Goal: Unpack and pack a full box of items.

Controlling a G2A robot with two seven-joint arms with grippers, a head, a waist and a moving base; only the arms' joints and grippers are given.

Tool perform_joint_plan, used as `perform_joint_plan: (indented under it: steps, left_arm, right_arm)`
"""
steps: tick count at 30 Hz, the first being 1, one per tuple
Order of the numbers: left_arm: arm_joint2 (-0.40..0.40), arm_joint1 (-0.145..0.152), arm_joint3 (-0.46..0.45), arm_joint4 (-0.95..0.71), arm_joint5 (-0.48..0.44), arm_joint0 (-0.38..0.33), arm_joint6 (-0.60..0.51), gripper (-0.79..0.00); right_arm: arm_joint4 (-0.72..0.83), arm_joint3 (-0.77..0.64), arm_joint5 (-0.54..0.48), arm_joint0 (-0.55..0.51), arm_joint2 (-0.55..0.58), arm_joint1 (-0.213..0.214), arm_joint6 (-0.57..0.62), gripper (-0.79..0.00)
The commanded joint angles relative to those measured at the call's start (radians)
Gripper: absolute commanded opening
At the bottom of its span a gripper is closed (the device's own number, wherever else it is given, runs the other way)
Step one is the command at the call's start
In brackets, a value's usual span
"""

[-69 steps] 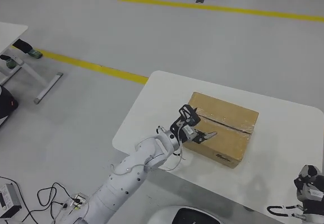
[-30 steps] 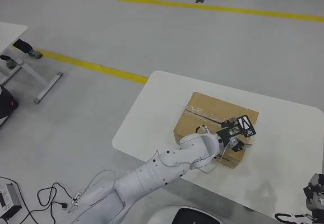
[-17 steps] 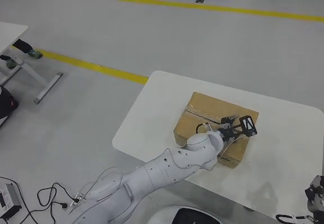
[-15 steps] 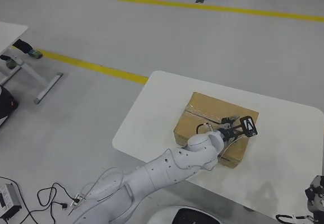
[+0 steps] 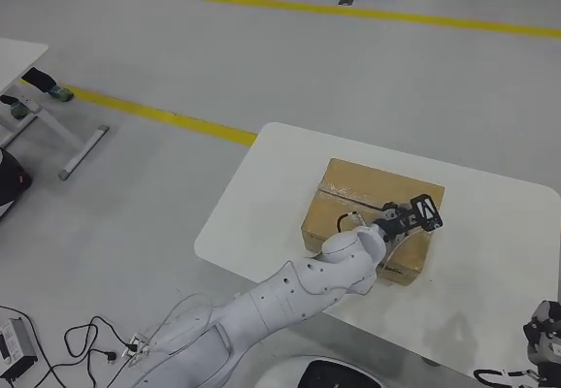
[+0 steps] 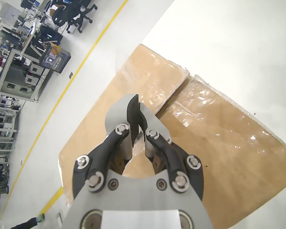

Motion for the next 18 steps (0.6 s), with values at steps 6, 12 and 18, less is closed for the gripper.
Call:
perform_joint_plan:
  steps: [6, 12, 18]
  left_arm:
    - [-0.093, 0.019, -0.076, 0.044, 0.045, 0.040, -0.014, -0.785]
    - [-0.240, 0.058, -0.202, 0.142, 0.043, 0.090, -0.062, -0.785]
    - [-0.372, 0.090, -0.335, 0.253, 0.026, 0.155, -0.114, -0.785]
  right_arm:
    - [0.007, 0.005, -0.011, 0.018, -0.019, -0.002, 0.004, -0.785]
    - [0.001, 0.009, -0.019, 0.039, -0.035, -0.003, 0.010, -0.785]
    - [-0.002, 0.014, -0.027, 0.052, -0.044, -0.003, 0.014, -0.785]
